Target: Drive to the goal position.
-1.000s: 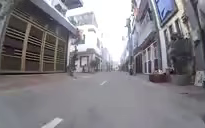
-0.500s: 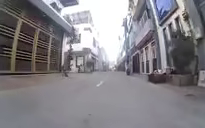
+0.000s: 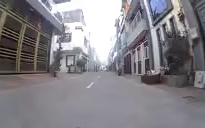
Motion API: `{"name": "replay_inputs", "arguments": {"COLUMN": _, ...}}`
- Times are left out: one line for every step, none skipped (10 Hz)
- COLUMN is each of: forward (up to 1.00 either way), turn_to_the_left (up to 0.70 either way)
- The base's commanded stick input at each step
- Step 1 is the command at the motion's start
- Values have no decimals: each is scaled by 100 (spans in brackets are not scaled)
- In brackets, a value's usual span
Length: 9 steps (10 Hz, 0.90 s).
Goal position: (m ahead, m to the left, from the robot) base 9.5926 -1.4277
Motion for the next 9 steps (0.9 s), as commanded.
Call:
{"name": "replay_inputs", "arguments": {"forward": 70, "turn_to_the_left": 0}}
{"name": "replay_inputs", "arguments": {"forward": 70, "turn_to_the_left": 0}}
{"name": "replay_inputs", "arguments": {"forward": 70, "turn_to_the_left": 0}}
{"name": "replay_inputs", "arguments": {"forward": 70, "turn_to_the_left": 0}}
{"name": "replay_inputs", "arguments": {"forward": 70, "turn_to_the_left": 0}}
{"name": "replay_inputs", "arguments": {"forward": 70, "turn_to_the_left": -27}}
{"name": "replay_inputs", "arguments": {"forward": 70, "turn_to_the_left": -35}}
{"name": "replay_inputs", "arguments": {"forward": 70, "turn_to_the_left": -35}}
{"name": "replay_inputs", "arguments": {"forward": 70, "turn_to_the_left": -5}}
